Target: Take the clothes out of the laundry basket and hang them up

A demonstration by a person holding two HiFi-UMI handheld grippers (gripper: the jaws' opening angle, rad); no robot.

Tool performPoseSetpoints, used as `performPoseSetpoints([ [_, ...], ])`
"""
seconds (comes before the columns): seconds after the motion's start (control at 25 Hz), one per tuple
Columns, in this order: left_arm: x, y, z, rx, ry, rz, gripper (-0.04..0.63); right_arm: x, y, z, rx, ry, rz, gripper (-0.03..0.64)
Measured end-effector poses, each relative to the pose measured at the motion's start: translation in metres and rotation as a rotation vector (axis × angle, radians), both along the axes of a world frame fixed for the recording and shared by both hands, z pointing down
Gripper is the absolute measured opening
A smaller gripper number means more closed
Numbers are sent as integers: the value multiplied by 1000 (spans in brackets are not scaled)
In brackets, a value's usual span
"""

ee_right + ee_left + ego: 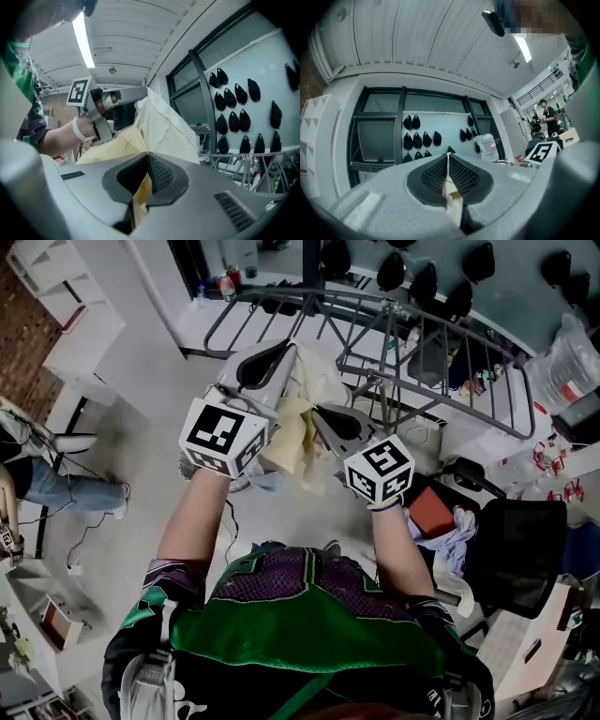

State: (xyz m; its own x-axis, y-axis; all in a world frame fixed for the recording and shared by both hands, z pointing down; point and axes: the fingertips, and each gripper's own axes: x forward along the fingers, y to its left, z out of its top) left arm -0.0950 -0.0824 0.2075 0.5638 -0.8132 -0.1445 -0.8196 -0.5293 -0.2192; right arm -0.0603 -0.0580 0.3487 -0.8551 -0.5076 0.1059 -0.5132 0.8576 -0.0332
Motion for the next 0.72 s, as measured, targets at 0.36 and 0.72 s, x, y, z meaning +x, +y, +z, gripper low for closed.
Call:
performPoseSetpoints([
  [0.36,-56,-11,28,-122,65,-88,23,42,-11,-52,89,-55,127,0],
  [0.72,-87,-17,82,-261,86,-116,23,49,-13,-132,182,-158,148,0],
])
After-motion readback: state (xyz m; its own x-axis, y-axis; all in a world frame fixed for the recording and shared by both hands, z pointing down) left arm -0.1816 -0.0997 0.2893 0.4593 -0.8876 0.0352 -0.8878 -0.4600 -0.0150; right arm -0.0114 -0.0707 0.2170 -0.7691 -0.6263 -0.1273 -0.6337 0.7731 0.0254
